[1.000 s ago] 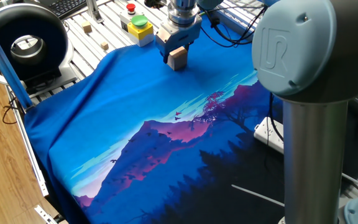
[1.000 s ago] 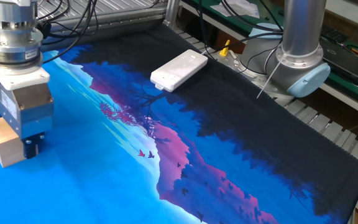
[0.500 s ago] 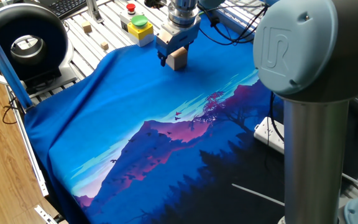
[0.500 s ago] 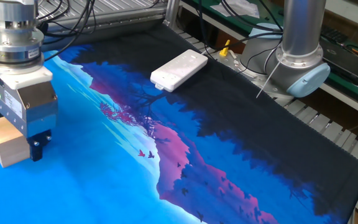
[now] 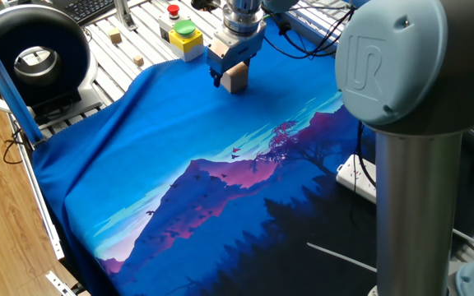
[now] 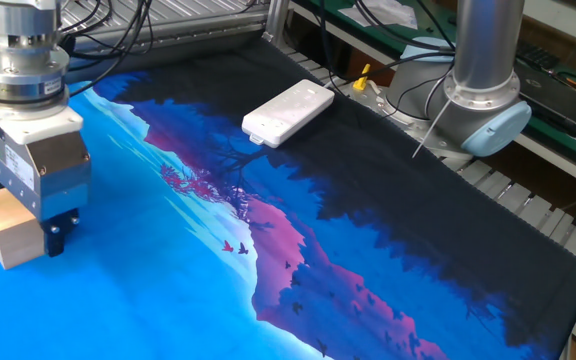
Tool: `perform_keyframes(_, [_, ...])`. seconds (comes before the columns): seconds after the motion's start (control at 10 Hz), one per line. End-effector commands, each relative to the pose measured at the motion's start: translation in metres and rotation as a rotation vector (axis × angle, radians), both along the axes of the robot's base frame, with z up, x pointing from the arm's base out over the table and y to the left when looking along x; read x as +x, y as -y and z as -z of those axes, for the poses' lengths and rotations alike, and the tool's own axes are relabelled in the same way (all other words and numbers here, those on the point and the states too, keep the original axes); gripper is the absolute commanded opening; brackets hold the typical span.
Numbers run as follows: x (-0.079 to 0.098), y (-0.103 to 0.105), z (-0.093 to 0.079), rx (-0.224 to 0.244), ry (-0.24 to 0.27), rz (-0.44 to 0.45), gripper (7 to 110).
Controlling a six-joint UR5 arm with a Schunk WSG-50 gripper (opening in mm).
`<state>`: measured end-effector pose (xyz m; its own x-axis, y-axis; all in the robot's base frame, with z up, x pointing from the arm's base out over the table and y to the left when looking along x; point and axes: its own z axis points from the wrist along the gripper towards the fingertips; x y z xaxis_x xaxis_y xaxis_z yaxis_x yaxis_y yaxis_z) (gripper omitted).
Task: Hold a small block with the gripper and sweep it from left to right on the table
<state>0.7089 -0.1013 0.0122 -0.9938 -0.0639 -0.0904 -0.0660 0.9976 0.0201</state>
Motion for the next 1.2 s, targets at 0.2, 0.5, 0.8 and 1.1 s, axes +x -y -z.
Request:
perform_keyframes(0.2, [0.0012,0.0108,0.001,-0.034,-0.002,0.058,88])
perform_keyframes(0.5, [0.0026,0.0105,-0.0001,-0.038,-0.004,0.075,7])
perform_keyframes(0.8, [0.0029,0.0113,-0.0005,-0.044,-0.005,0.078,7])
perform_keyframes(1.1, [0.0027,0.0021,-0.0008,-0.01,-0.008,0.048,7])
